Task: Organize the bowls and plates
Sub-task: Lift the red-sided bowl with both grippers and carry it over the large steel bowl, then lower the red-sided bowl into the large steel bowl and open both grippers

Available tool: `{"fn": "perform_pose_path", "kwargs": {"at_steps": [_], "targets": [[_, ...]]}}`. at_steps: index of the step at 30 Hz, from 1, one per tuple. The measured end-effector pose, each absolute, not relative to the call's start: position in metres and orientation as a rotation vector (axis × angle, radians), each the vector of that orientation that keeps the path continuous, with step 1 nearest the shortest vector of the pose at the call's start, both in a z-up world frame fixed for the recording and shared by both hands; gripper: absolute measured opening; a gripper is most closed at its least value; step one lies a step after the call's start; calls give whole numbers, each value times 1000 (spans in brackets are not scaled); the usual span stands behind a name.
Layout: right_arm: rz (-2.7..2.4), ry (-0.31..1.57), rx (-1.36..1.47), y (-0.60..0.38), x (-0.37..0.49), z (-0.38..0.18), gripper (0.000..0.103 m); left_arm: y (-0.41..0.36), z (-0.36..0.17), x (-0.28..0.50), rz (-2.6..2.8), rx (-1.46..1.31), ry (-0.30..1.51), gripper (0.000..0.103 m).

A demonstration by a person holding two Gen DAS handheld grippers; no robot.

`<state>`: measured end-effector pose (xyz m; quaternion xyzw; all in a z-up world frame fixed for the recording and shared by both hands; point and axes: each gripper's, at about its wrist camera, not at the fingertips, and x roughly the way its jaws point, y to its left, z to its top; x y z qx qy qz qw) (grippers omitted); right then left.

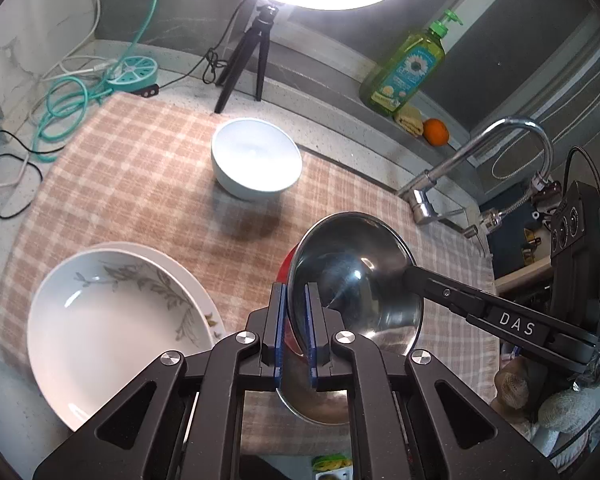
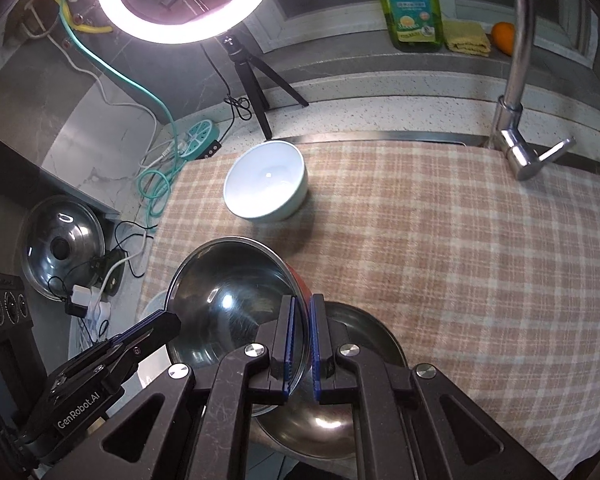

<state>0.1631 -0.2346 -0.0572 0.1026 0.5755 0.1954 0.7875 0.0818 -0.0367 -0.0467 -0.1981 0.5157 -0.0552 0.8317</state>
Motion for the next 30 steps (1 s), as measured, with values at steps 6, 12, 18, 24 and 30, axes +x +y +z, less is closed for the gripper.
{"fn": "perform_pose_path", "kwargs": {"at_steps": [6,12,18,24,30], "targets": [[411,1259,218,-249,153,-70,7,-51,-58,72,-121,-420,1115,7],[402,1285,199,-256,145,-84,7,-59,-70,66,-117,-422,1138,7],[391,1306,191,-261,140,-98,7,-66,-81,62,-114,-421,1159,7],[386,1322,186,-265,138,-108,7,-71,-90,61,-111,-415,1175,7],[379,1331,180,-268,138,-115,7,-74,-101,62,-109,-416,1196,7]]}}
